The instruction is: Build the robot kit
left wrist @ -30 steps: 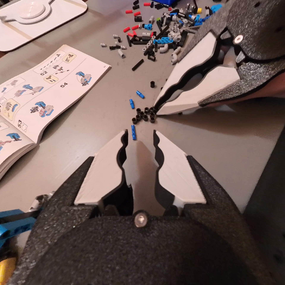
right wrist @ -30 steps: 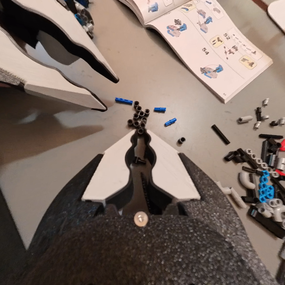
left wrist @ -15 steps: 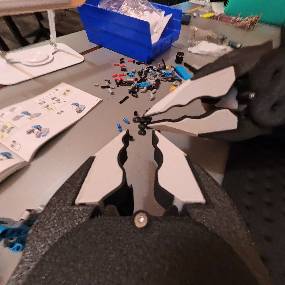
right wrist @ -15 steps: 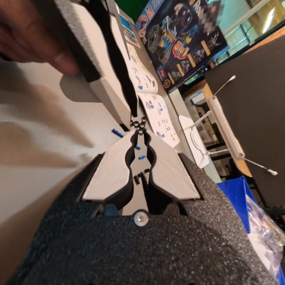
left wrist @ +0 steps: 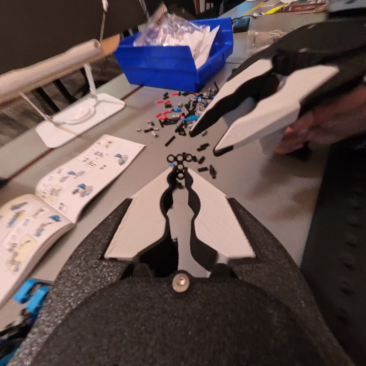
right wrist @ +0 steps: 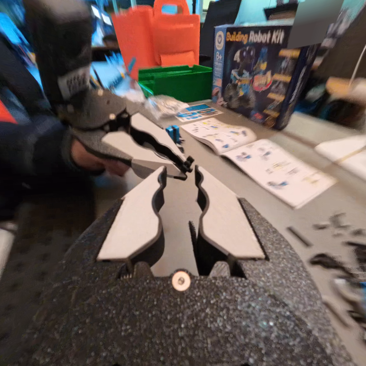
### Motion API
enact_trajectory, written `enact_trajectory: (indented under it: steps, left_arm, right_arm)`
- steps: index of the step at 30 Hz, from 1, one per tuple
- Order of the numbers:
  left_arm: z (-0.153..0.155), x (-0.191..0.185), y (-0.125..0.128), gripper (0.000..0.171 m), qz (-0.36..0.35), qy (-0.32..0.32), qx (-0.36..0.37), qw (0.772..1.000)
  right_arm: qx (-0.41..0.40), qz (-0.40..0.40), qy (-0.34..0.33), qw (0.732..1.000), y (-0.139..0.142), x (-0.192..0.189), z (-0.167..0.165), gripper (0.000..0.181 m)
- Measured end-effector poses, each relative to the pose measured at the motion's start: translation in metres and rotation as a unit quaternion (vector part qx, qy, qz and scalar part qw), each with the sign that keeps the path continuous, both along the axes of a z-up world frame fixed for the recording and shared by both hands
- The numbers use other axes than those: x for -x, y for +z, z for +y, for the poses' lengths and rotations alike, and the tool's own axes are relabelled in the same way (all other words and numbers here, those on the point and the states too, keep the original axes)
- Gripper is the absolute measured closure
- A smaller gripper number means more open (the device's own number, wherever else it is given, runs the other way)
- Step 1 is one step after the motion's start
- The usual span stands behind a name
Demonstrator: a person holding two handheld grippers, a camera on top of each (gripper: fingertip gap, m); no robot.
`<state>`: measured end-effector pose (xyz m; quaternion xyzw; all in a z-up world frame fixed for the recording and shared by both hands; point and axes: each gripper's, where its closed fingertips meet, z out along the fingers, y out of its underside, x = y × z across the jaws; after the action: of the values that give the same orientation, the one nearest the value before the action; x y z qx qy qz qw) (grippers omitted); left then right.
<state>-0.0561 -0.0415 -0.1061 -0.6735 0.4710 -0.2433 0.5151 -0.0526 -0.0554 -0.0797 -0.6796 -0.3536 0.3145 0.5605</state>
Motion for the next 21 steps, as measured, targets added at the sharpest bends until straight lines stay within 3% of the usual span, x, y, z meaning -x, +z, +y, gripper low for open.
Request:
enact_trajectory:
  steps: [2, 4, 7, 11, 15, 19, 21]
  left_arm:
    - [0.002, 0.002, 0.001, 0.164, 0.036, 0.011, -0.069, 0.997]
    - [0.0, -0.001, -0.002, 0.165, 0.088, 0.012, -0.149, 0.985]
    - [-0.002, -0.003, -0.003, 0.164, 0.132, 0.017, -0.221, 0.966]
    - [-0.001, -0.002, -0.006, 0.164, 0.146, 0.022, -0.221, 0.964]
    - [0.0, -0.001, -0.007, 0.165, 0.168, 0.034, -0.255, 0.952]
    - [-0.001, -0.001, -0.002, 0.165, 0.201, 0.049, -0.324, 0.923]
    - [-0.003, -0.001, 0.002, 0.165, 0.183, 0.044, -0.313, 0.931]
  right_arm:
    - [0.123, 0.087, 0.047, 0.987, 0.0, 0.003, 0.001, 0.141]
    - [0.179, 0.114, 0.065, 0.975, -0.003, 0.005, 0.002, 0.144]
    - [0.177, 0.075, 0.04, 0.981, -0.017, 0.002, 0.007, 0.161]
    - [0.179, 0.055, 0.041, 0.982, -0.024, 0.006, 0.007, 0.173]
    - [0.182, 0.046, 0.04, 0.981, -0.027, 0.009, 0.006, 0.174]
    - [0.193, 0.058, 0.045, 0.978, -0.025, 0.01, 0.005, 0.174]
    - [0.197, 0.076, 0.056, 0.976, -0.021, 0.01, 0.003, 0.174]
